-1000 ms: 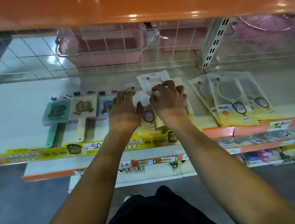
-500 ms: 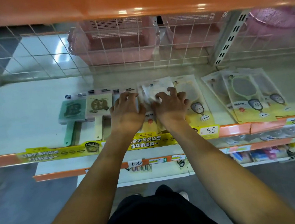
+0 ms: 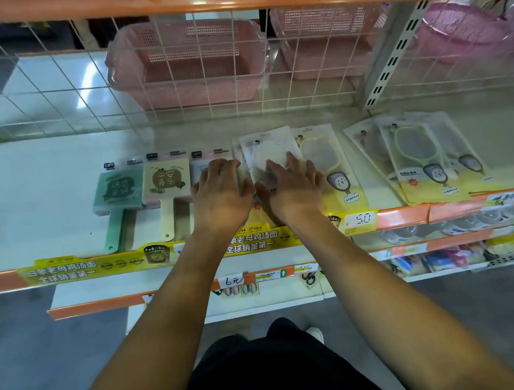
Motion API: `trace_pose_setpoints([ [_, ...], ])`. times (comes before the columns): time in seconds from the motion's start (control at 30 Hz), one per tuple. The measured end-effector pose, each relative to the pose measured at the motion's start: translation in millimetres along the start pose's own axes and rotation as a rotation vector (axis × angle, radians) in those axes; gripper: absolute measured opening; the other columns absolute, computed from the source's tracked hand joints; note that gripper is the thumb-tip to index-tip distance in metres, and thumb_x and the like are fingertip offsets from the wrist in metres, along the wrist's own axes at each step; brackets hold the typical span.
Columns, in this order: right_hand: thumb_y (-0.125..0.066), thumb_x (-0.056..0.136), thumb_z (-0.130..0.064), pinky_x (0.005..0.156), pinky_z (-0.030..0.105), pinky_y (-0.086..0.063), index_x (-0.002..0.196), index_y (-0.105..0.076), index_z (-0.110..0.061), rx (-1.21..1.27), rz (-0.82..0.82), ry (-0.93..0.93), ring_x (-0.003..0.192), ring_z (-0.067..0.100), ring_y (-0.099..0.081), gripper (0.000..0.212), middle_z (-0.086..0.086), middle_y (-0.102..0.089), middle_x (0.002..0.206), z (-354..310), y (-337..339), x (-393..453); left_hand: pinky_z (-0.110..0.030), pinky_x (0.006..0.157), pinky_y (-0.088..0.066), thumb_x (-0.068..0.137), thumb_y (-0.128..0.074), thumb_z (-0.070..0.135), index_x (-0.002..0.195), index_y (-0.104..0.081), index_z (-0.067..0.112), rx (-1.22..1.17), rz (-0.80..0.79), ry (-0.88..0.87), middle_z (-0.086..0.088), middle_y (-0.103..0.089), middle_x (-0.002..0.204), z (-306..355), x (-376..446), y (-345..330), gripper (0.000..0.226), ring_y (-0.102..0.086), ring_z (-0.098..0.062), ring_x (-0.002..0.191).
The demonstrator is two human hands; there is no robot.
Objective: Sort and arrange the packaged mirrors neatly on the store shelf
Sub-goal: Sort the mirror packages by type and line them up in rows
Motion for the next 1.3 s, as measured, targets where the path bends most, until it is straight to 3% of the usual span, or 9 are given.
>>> trace_pose_setpoints([
  [0.7,-0.045,0.091,-0.064,0.108,0.051,-0.027,0.143,-0.033,-0.037,-0.028,0.003,0.000,0.139,0.040,-0.020,0.059,0.004,-0.018,0.158,-28,-2,-10,-0.050,0.096,-0.040,0.091,-0.052,0.035,0.125,-0.052,0.018,-0.017,0.023,-0.002,-0.007,-0.050,0.130,-18,-9,11,0.039,-0.050,-0.030,0.119],
  [0.87,-0.045,0.096,-0.046,0.108,0.048,-0.030,0.145,-0.033,-0.034,-0.059,0.018,0.022,0.137,0.040,-0.023,0.052,0.006,-0.019,0.156,-32,-1,-15,-0.052,0.098,-0.040,0.091,-0.052,0.036,0.126,-0.052,0.017,-0.010,0.013,-0.008,-0.008,-0.048,0.131,-16,-7,11,0.040,-0.049,-0.032,0.121],
  [1.0,-0.045,0.095,-0.049,0.111,0.050,-0.027,0.146,-0.031,-0.034,-0.040,0.013,0.025,0.139,0.041,-0.020,0.055,0.007,-0.017,0.157,-31,2,-15,-0.052,0.098,-0.040,0.090,-0.054,0.034,0.128,-0.051,0.016,-0.015,0.014,-0.018,-0.008,-0.048,0.133,-13,-5,11,0.042,-0.048,-0.032,0.122],
  [1.17,-0.035,0.095,-0.061,0.117,0.056,-0.009,0.149,-0.026,-0.035,0.003,0.097,0.011,0.147,0.042,-0.003,0.061,0.006,-0.010,0.162,-20,9,-13,-0.049,0.098,-0.039,0.092,-0.053,0.035,0.133,-0.047,0.017,-0.003,0.023,-0.025,-0.010,-0.046,0.137,-1,0,8,0.045,-0.048,-0.033,0.123],
  [1.3,-0.043,0.094,-0.058,0.117,0.054,-0.012,0.147,-0.033,-0.033,0.034,0.208,-0.004,0.147,0.040,-0.007,0.060,0.005,-0.017,0.161,4,22,-8,-0.046,0.099,-0.037,0.092,-0.052,0.035,0.133,-0.047,0.017,0.068,0.023,-0.081,-0.008,-0.047,0.138,22,6,-1,0.045,-0.048,-0.031,0.125],
])
Point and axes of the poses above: each hand's wrist, its own x-axis towards the middle knuckle, its own y-axis out of the back of the hand, z = x × y, the point moved 5 cm from there along x, towards the middle knuckle
